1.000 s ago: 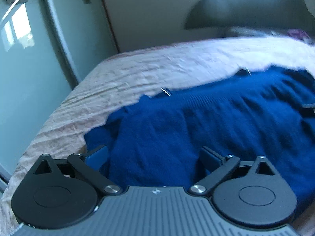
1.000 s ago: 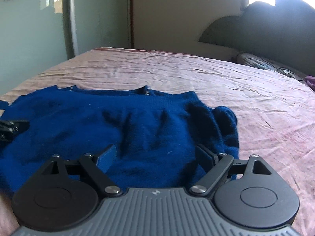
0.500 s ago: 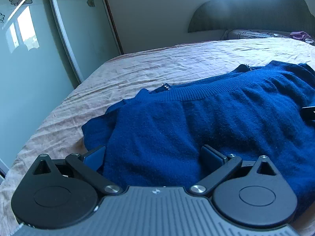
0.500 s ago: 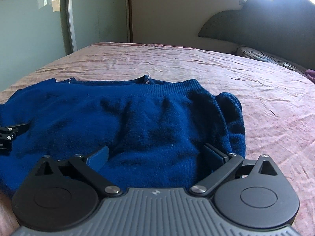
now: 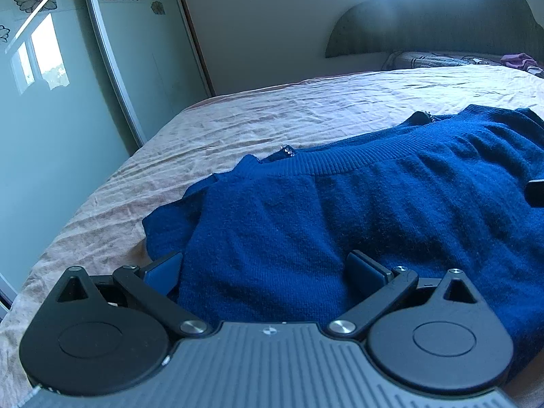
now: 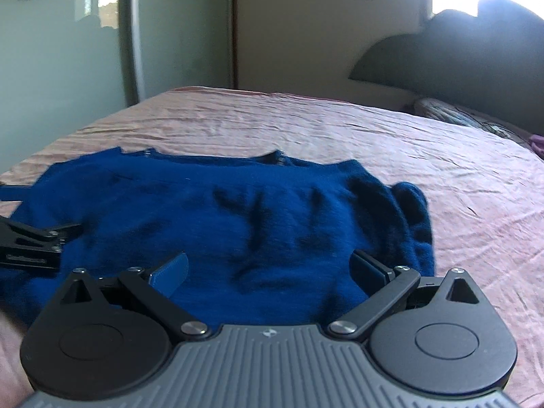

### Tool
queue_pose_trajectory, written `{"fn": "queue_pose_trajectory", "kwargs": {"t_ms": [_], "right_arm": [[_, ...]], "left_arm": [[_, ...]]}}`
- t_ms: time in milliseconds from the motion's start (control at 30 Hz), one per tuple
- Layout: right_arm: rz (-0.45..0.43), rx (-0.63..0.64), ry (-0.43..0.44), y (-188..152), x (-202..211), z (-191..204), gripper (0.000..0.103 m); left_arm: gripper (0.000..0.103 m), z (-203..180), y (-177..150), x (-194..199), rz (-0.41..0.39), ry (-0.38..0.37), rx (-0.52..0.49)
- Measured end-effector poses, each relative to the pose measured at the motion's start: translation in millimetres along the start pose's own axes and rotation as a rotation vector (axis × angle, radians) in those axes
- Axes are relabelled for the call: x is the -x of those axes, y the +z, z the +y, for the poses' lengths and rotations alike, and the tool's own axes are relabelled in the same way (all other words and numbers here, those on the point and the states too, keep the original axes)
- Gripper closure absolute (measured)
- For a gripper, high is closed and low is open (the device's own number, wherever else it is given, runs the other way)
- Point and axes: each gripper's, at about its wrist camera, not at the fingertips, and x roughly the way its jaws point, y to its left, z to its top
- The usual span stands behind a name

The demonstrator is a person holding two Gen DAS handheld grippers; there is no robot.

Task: Fold small clothes

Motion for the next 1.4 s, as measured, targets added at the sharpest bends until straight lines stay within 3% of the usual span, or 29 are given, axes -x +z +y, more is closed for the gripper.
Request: {"fn": "queue_pose_trajectory", "kwargs": {"t_ms": [200, 367, 600, 800, 1067, 1133, 1167, 1200, 1233, 1300, 1333, 1367, 1400], "right_arm": [[-0.009, 0.041, 0.068, 4.0, 6.1, 26.4, 0.001], [-0.054, 0.172, 0.106, 1.6, 22.9, 60.5, 0.001], [-0.151, 0.508, 0.187, -22.0, 54.4, 133.0, 0.001], [-0.166, 0.768, 0.121, -48.9, 54.3, 180.9, 0.002], [-0.256, 0.866, 0.038, -53.3, 36.1, 223.2, 0.002], [-0.276, 0.883, 0.038, -49.8, 29.5, 234.3, 0.009], [-0.275, 0.889, 0.042, -47.7, 27.6, 238.7, 0.026], [-0.272, 0.900, 0.038, -46.2, 22.8, 243.7, 0.049], [-0.266, 0.917, 0.031, -46.6, 17.9, 249.4, 0.058], [-0.249, 0.937, 0.038, -48.2, 10.6, 255.1, 0.078], [-0.247, 0.936, 0.048, -48.0, 10.5, 254.8, 0.082], [-0.249, 0.929, 0.057, -46.8, 10.8, 252.6, 0.087], [-0.250, 0.918, 0.065, -45.2, 11.9, 251.0, 0.090]], "left_arm": [[0.001, 11.7, 6.0, 13.5, -0.013, 0.056, 0.008], [0.001, 64.8, 14.2, 22.6, -0.003, 0.053, 0.140], [0.001, 134.4, 18.8, -9.1, 0.192, -0.232, 0.377], [0.002, 148.2, 13.2, -52.2, 0.298, -0.454, 0.520], [0.002, 147.6, 28.9, -93.4, 0.287, -0.649, 0.576], [0.002, 148.8, 32.6, -105.8, 0.290, -0.703, 0.615], [0.003, 149.2, 33.4, -111.4, 0.288, -0.719, 0.640], [0.004, 149.4, 34.4, -116.1, 0.281, -0.731, 0.663], [0.005, 148.6, 35.6, -119.6, 0.273, -0.736, 0.676], [0.021, 145.1, 39.9, -122.6, 0.267, -0.710, 0.661], [0.045, 142.3, 41.6, -123.3, 0.274, -0.701, 0.640], [0.063, 139.2, 42.6, -125.2, 0.292, -0.687, 0.622], [0.066, 136.4, 42.9, -127.6, 0.306, -0.676, 0.619]]}}
